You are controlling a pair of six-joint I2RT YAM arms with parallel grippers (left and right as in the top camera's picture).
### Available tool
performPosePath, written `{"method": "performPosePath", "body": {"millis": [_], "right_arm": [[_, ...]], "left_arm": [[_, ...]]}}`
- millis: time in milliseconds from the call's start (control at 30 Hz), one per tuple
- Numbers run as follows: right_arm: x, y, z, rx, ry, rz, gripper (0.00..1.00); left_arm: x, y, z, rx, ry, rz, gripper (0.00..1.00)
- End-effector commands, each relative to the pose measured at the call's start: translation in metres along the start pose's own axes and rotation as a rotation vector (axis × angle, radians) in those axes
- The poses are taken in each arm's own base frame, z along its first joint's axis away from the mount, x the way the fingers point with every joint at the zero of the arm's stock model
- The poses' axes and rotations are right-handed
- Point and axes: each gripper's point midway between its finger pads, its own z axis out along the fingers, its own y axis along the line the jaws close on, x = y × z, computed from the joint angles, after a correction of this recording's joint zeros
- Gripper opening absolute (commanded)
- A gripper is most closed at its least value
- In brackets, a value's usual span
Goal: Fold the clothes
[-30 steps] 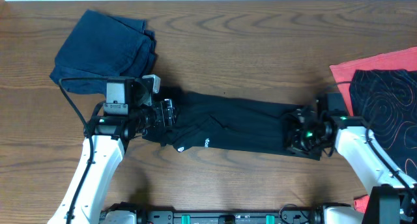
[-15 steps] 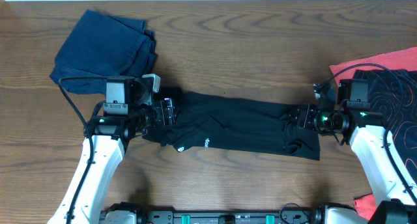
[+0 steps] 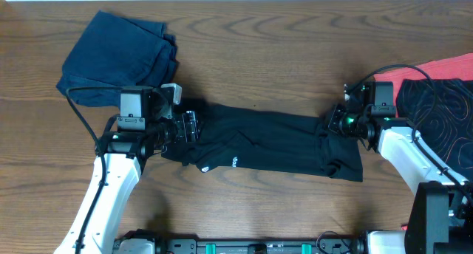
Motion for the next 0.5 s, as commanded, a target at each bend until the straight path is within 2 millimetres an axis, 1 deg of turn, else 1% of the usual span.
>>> {"method": "performPosePath", "body": {"millis": [0, 67, 100, 133, 200, 267, 300, 367, 467], "right_arm": [[-0.003, 0.003, -0.003, -0.025, -0.007, 0.041, 0.15], [-0.006, 0.006, -0.014, -0.057, -0.018, -0.031, 0.3], [-0.005, 0.008, -0.021, -0.074, -0.012, -0.047, 0.34], [-0.002, 0.008, -0.028, -0.083, -0.002, -0.057, 0.36], [0.007, 0.002, -0.044, -0.055, 0.016, -0.067, 0.45], [0.018, -0.009, -0.055, 0.019, 0.034, -0.072, 0.53], [0.023, -0.013, -0.057, 0.05, 0.046, -0.079, 0.55], [0.032, -0.019, -0.056, 0.103, 0.073, -0.096, 0.56], [0.041, -0.02, -0.045, 0.143, 0.095, -0.118, 0.6]], "left_arm": [[-0.007, -0.003, -0.003, 0.008, -0.018, 0.015, 0.77], [-0.007, -0.003, -0.004, 0.008, -0.018, 0.015, 0.77], [-0.007, -0.003, -0.003, 0.008, -0.017, 0.014, 0.77], [-0.007, -0.003, -0.004, 0.008, -0.018, 0.015, 0.77], [-0.007, -0.003, -0.004, 0.008, -0.018, 0.015, 0.77], [-0.007, -0.003, -0.003, 0.008, -0.018, 0.015, 0.77], [-0.007, -0.003, -0.004, 0.008, -0.018, 0.015, 0.77], [-0.007, -0.003, -0.004, 0.008, -0.018, 0.015, 0.77], [-0.007, -0.003, -0.004, 0.008, -0.018, 0.025, 0.77]]}}
